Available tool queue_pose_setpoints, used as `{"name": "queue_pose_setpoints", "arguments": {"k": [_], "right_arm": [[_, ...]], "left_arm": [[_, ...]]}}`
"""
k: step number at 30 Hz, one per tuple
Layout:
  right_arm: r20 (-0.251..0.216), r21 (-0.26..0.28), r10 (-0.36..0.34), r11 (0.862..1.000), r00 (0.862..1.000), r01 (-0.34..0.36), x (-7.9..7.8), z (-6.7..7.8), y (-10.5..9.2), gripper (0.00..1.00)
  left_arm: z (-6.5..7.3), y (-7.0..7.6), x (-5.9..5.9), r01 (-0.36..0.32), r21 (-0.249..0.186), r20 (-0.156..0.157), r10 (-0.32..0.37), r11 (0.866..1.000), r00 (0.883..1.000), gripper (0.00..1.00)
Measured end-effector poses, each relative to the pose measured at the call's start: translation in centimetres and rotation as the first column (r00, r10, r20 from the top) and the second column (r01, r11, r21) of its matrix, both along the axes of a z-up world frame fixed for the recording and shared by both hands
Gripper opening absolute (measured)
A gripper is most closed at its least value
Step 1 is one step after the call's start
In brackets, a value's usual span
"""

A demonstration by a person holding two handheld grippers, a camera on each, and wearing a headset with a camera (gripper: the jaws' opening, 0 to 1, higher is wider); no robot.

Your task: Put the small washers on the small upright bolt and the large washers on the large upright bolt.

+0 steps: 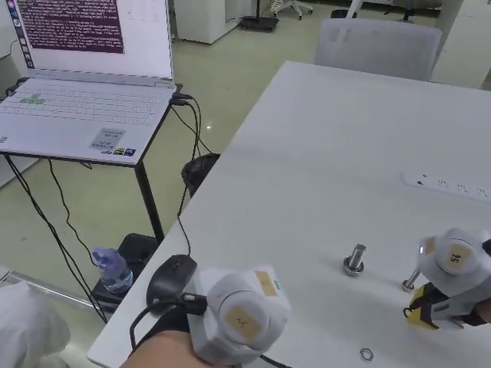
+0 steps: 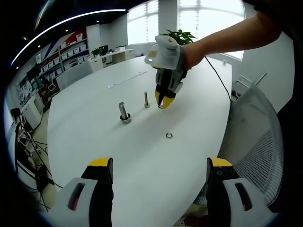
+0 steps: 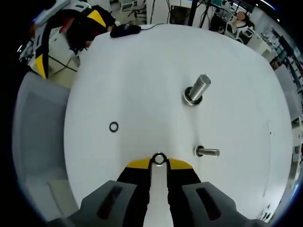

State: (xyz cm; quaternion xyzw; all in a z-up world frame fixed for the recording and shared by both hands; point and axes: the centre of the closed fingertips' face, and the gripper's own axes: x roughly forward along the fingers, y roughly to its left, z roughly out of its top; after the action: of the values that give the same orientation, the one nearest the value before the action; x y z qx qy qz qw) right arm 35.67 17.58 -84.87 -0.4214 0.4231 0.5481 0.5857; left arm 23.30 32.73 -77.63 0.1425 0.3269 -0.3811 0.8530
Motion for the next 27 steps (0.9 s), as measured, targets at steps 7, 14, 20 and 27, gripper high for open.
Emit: {"name": "queue_pose_setpoints", "arguments": {"k": [7,14,20,27], "right_arm": [[0.002,-0.012,-0.031,0.999,1.000,0.031,0.6,0.2,-1.8,0.13],[0.011,-0.017,-0.050,0.999,0.999,0.050,1.9,0.8,-2.6,0.13],[0.020,-0.008,-0.060,0.998,0.998,0.060,2.7,1.7,-2.2,0.13],[0.039,0.001,-0.061,0.998,0.997,0.061,3.7,3.0,-1.7,0.13]], "left_arm": [[-0.1,0.0,0.0,-0.003,0.006,-0.003,0.003,1.000,1.000,0.79],[-0.2,0.1,0.1,-0.015,0.006,-0.002,0.015,1.000,1.000,0.79],[-0.2,0.1,0.2,-0.016,0.012,-0.004,0.016,1.000,1.000,0.79],[-0.2,0.0,0.1,-0.016,0.011,-0.005,0.016,1.000,1.000,0.79]]}}
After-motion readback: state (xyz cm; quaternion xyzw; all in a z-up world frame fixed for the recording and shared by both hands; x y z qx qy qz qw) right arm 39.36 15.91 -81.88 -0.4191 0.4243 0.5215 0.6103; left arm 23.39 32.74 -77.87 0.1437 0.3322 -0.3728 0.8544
